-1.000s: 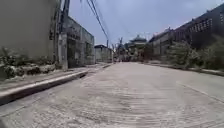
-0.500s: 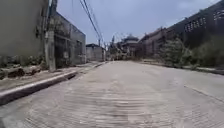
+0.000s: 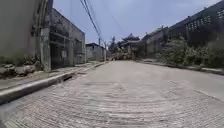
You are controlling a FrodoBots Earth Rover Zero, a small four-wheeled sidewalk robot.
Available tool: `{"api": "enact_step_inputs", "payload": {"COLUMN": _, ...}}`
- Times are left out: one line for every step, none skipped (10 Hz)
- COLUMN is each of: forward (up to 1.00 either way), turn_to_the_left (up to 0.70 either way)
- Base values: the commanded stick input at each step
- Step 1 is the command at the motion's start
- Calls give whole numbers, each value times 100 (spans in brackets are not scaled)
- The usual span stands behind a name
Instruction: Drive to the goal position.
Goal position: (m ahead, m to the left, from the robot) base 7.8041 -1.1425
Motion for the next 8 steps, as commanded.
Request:
{"api": "enact_step_inputs", "payload": {"forward": 70, "turn_to_the_left": 0}}
{"api": "enact_step_inputs", "payload": {"forward": 70, "turn_to_the_left": 0}}
{"api": "enact_step_inputs", "payload": {"forward": 70, "turn_to_the_left": 0}}
{"api": "enact_step_inputs", "payload": {"forward": 70, "turn_to_the_left": 0}}
{"api": "enact_step_inputs", "payload": {"forward": 70, "turn_to_the_left": 0}}
{"api": "enact_step_inputs", "payload": {"forward": 70, "turn_to_the_left": 0}}
{"api": "enact_step_inputs", "payload": {"forward": 70, "turn_to_the_left": 0}}
{"api": "enact_step_inputs", "payload": {"forward": 70, "turn_to_the_left": 0}}
